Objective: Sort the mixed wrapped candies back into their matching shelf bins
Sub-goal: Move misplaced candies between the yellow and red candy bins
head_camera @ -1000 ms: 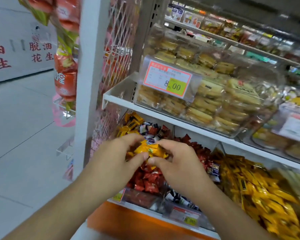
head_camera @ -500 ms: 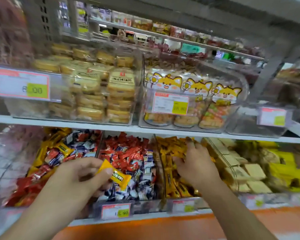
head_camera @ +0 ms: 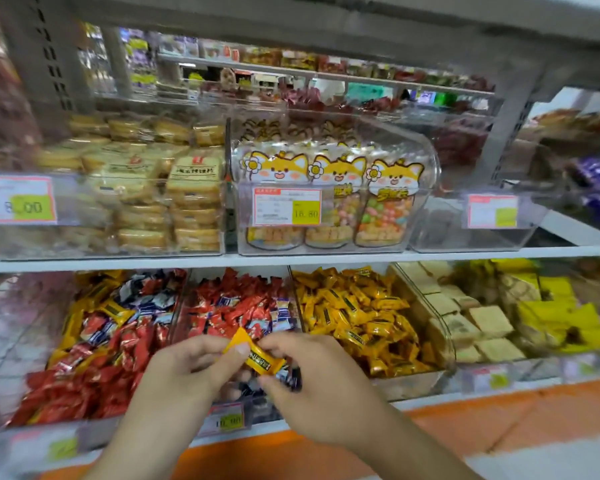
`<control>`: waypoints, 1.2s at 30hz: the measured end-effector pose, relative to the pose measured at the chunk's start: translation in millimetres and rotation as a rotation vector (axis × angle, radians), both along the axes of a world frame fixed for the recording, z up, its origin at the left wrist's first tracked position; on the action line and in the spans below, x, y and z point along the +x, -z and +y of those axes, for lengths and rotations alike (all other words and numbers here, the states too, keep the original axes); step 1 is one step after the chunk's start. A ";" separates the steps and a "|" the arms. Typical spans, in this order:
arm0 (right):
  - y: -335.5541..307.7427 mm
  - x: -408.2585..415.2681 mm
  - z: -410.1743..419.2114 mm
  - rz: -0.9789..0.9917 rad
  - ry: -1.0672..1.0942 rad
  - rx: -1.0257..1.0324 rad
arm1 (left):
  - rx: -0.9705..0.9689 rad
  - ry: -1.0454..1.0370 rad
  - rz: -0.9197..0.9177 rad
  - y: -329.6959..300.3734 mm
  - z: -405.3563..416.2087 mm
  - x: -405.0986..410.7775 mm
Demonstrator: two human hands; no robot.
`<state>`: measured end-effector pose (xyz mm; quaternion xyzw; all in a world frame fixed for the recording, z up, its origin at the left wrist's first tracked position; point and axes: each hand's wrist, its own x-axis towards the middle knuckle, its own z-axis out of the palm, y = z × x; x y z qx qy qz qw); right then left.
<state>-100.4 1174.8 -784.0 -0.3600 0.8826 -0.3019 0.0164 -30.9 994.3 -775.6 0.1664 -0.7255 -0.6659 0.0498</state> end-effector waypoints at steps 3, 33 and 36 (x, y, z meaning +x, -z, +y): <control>-2.3 -3.8 2.7 0.062 0.103 -0.010 | -0.047 0.005 -0.003 2.0 1.3 0.2; -8.5 -12.6 -199.0 0.178 -0.161 0.166 | -0.747 -0.041 -0.244 60.6 -223.6 36.6; -4.3 -37.7 -266.3 0.155 -0.163 0.222 | -0.668 -0.033 -0.187 62.4 -227.8 35.2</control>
